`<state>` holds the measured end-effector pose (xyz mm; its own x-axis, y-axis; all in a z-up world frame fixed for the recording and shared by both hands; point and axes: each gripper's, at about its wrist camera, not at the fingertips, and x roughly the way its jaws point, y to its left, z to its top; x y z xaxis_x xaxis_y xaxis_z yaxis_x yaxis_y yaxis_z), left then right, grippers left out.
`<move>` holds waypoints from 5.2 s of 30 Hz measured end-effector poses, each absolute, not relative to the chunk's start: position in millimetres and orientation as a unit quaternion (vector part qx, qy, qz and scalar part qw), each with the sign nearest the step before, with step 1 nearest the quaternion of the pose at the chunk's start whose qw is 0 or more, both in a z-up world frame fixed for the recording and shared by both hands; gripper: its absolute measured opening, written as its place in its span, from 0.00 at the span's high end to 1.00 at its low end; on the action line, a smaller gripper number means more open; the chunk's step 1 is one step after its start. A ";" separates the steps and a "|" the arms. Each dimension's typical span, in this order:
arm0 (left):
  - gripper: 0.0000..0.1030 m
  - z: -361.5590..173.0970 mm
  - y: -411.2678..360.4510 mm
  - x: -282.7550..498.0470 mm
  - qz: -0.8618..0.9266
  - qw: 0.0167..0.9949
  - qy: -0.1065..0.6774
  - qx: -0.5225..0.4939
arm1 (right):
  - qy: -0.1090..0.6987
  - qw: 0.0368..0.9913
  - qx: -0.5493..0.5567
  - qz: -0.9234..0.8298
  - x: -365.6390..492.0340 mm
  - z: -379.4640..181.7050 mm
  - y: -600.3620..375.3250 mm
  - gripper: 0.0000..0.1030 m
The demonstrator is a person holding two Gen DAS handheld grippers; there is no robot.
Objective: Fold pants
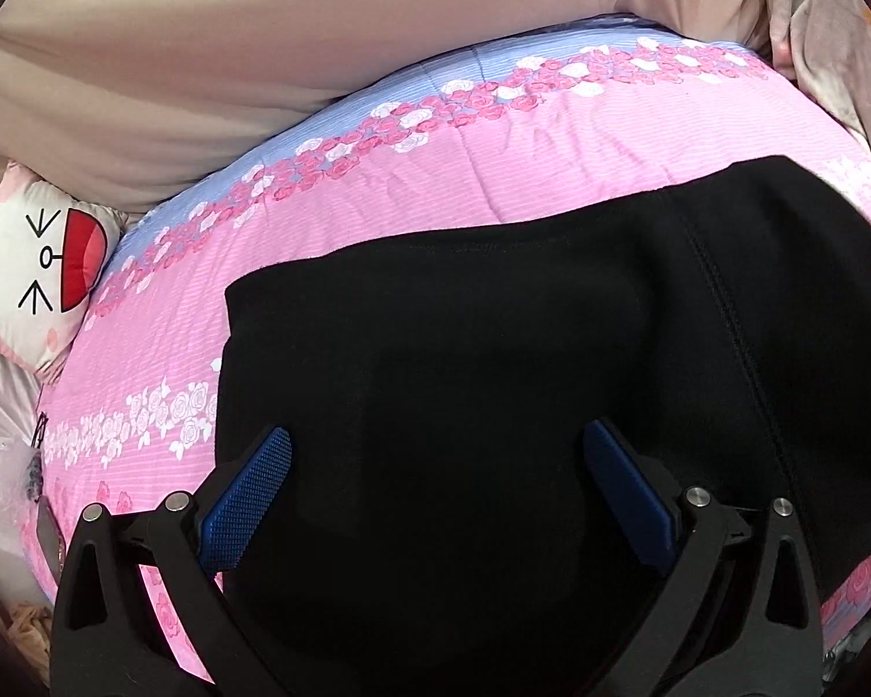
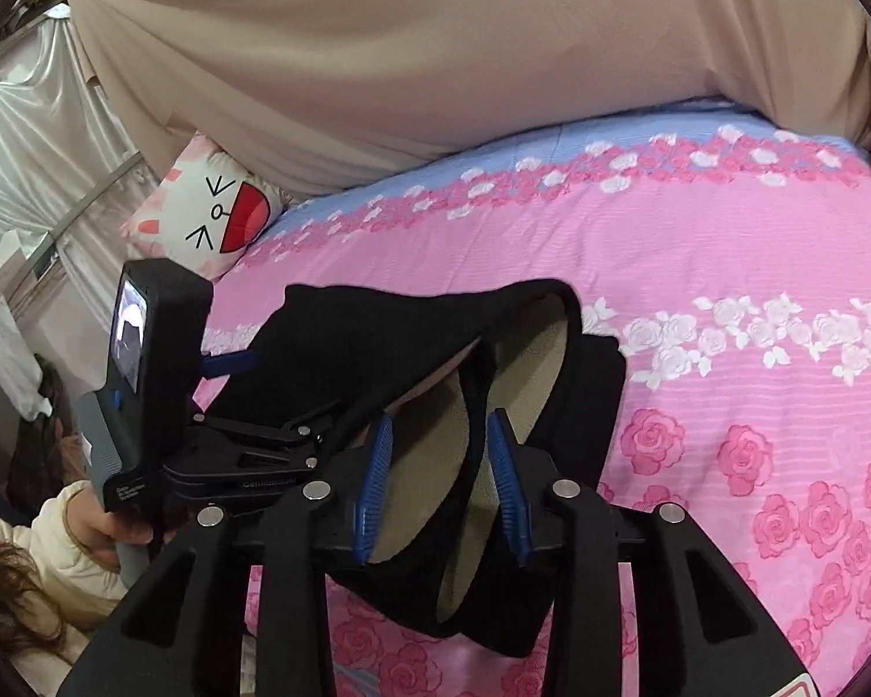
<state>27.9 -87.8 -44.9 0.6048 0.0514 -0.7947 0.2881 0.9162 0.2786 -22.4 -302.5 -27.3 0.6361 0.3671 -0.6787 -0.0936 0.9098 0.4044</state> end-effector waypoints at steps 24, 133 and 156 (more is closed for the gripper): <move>0.04 -42.6 -83.7 23.1 -0.071 0.884 0.418 0.196 | 0.380 0.868 0.314 0.061 -27.6 -66.5 -370.7 0.88; 0.05 -34.7 -19.3 -23.8 -0.073 0.885 0.447 0.106 | 0.439 0.877 0.195 -0.006 -71.9 -36.7 -267.5 0.49; 0.05 -43.0 -2.7 -25.5 -0.092 0.875 0.468 0.079 | 0.432 0.893 0.113 -0.062 -64.2 -34.6 -317.4 0.70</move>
<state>-25.5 -2.7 -43.0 0.5445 -0.0873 -0.8342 0.2354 0.9705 0.0520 -64.2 -317.4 -34.6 0.6193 -0.0125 -0.7851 0.2075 0.9669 0.1483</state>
